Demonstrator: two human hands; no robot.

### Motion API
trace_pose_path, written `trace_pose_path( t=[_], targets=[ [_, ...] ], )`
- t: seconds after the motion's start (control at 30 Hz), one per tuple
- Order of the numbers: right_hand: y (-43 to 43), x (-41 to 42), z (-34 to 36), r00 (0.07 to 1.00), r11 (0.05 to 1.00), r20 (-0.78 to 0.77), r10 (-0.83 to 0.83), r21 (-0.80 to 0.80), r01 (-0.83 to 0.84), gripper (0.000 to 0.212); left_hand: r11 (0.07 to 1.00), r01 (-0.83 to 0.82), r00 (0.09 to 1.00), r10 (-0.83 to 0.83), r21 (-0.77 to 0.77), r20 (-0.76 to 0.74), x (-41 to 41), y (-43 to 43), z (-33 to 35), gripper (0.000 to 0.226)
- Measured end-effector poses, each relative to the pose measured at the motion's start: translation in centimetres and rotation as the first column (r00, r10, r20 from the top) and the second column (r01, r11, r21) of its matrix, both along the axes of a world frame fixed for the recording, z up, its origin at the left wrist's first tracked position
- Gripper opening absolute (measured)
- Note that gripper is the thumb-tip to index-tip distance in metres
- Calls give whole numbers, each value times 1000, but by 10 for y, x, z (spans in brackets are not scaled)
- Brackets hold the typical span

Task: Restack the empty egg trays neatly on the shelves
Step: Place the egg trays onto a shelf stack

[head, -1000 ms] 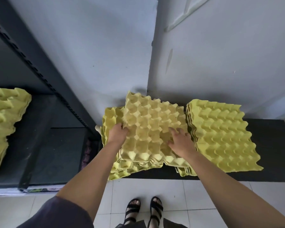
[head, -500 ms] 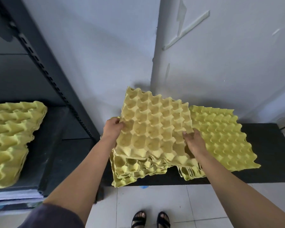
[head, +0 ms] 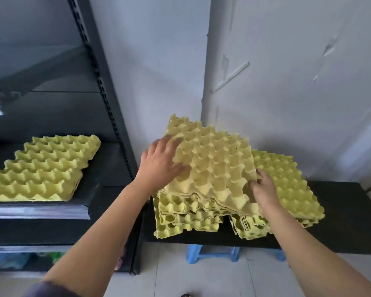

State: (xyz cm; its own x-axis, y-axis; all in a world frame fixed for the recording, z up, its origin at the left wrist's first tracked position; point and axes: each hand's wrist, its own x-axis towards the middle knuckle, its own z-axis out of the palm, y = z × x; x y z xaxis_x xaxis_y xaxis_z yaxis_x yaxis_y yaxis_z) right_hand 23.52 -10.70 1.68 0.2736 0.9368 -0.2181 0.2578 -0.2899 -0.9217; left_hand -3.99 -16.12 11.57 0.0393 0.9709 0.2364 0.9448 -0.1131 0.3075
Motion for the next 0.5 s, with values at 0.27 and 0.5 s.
trace_pose_path(
  t=[0.27,0.5],
  targets=[
    [-79,-7,72,988,981,-155,-17,186,46,50,933,325,760,-160,154,-630,27,-115,41,72],
    [-114,-65,147,954,917,-250,164,396,-54,42,826,279,773,110,490,-625,-27,-160,98,51]
  ],
)
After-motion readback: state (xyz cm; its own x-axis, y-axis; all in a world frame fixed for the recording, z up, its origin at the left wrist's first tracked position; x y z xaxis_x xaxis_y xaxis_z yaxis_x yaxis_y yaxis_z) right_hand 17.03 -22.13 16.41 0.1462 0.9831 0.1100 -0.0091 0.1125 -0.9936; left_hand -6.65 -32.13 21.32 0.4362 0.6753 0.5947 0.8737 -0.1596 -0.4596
